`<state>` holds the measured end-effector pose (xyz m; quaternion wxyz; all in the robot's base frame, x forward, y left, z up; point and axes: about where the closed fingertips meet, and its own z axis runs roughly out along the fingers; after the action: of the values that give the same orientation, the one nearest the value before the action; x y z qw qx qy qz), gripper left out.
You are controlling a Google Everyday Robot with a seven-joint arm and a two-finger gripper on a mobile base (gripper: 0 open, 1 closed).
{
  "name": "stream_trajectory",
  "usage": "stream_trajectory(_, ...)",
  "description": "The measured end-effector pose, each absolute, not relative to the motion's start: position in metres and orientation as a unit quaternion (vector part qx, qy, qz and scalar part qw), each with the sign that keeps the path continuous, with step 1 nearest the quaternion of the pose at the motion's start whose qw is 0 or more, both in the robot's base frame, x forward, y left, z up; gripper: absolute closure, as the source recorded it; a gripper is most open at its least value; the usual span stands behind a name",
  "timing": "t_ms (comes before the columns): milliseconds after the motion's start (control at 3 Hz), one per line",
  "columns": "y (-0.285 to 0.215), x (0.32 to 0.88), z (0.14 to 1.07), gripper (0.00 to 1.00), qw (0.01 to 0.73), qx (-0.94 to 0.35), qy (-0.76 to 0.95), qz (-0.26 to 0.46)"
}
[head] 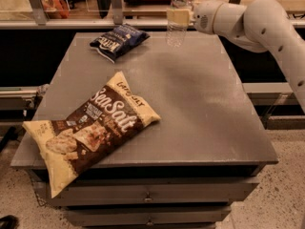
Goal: Move water bottle near blue chip bag
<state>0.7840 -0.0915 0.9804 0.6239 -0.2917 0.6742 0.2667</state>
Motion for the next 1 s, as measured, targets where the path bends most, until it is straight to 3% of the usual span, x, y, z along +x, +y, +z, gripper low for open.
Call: stream_trajectory(1000, 0.001, 0.796, 0.944, 1.0, 0.575, -0.303, 0.68, 0.339)
